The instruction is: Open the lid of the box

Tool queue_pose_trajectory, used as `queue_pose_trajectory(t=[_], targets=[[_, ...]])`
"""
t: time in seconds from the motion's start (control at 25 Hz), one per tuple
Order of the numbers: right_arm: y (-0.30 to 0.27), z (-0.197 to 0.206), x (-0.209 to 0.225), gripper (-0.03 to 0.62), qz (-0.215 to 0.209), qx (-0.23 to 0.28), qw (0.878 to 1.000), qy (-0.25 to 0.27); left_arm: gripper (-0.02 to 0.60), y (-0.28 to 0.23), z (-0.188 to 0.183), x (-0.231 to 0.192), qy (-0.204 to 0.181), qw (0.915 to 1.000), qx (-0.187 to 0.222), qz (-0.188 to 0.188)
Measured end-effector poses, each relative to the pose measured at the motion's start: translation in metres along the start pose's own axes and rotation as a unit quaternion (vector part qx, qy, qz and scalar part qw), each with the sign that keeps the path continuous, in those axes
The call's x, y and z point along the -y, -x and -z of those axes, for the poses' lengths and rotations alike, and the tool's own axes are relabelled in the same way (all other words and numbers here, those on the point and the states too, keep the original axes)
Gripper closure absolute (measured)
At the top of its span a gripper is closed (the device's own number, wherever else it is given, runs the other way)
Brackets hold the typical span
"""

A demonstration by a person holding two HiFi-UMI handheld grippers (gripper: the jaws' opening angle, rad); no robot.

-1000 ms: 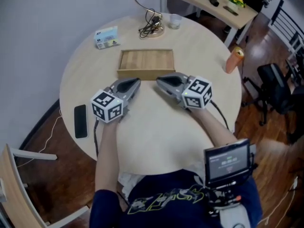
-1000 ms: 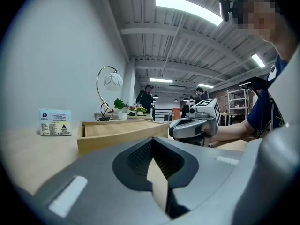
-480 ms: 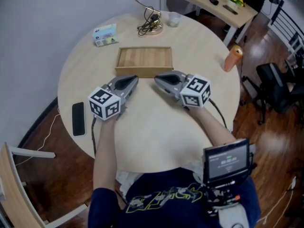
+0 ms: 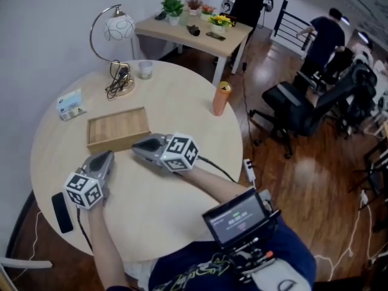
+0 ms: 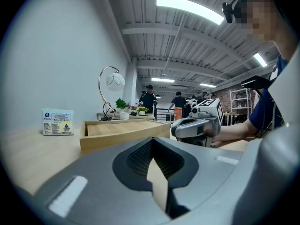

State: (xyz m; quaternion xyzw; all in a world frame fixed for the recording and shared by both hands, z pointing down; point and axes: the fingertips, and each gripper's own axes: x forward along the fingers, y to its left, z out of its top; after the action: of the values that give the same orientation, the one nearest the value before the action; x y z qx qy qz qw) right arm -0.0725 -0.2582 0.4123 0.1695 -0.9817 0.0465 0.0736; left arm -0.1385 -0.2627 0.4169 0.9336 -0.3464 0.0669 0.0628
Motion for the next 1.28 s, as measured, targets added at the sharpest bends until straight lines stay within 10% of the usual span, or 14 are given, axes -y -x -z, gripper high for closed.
queue_pose_trajectory(t=[0.56, 0.88, 1.28], targets=[[0.0, 0.002, -0.005, 0.588, -0.018, -0.003, 1.0, 0.009, 0.581, -0.002, 0.0, -0.001, 0.001, 1.0, 0.0, -0.001], [-0.009, 0.003, -0.037, 0.588, -0.059, -0.027, 0.992, 0.11, 0.581, 0.0, 0.0, -0.004, 0.002, 1.0, -0.003, -0.004], [-0.003, -0.003, -0.02, 0.588, -0.041, -0.01, 0.999, 0.027, 0.581, 0.0, -0.001, -0.002, 0.003, 1.0, -0.003, -0.006]])
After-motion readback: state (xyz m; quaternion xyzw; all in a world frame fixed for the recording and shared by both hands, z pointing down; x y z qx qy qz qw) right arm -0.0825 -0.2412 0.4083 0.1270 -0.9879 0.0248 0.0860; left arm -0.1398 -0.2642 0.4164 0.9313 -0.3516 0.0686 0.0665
